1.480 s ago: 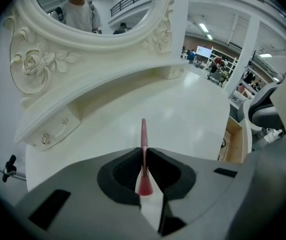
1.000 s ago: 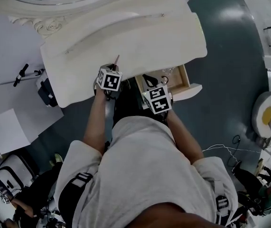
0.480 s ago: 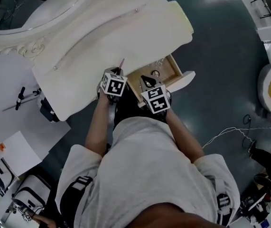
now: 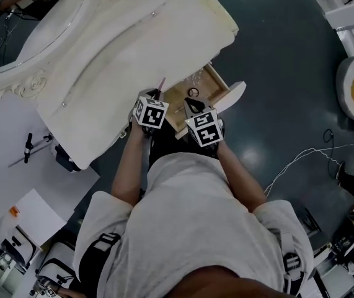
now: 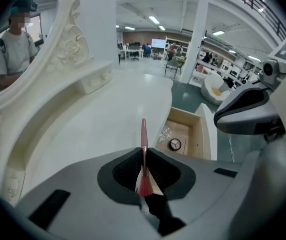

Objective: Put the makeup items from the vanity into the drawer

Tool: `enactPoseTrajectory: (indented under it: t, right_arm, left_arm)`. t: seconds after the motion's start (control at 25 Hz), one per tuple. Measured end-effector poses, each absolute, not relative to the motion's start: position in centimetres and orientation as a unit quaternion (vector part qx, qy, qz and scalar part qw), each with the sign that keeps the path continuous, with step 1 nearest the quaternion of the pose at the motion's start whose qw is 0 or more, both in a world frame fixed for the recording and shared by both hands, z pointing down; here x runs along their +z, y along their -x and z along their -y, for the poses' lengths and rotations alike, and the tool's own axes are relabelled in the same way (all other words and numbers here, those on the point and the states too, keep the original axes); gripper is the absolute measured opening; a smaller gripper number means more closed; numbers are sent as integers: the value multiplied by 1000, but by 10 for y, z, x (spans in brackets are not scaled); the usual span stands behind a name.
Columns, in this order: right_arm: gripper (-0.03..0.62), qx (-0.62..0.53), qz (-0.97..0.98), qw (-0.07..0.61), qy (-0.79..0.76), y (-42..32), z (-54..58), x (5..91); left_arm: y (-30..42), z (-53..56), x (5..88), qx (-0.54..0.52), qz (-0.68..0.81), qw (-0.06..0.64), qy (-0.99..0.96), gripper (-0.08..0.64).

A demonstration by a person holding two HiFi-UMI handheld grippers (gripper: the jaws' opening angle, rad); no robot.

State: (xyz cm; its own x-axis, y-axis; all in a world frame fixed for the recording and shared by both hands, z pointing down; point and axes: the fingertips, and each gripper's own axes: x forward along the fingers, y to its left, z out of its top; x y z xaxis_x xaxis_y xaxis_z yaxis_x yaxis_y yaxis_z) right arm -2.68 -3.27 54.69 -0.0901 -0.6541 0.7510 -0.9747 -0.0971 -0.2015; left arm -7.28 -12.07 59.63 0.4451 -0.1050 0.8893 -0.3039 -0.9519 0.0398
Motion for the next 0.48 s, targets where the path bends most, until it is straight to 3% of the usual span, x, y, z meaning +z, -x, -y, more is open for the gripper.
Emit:
enactPoseTrajectory:
  t: [0.48]
  right_arm:
    - [15, 416, 590, 195, -665, -8, -12, 580]
  left_arm:
    - [38, 66, 617, 533, 55, 63, -842, 48]
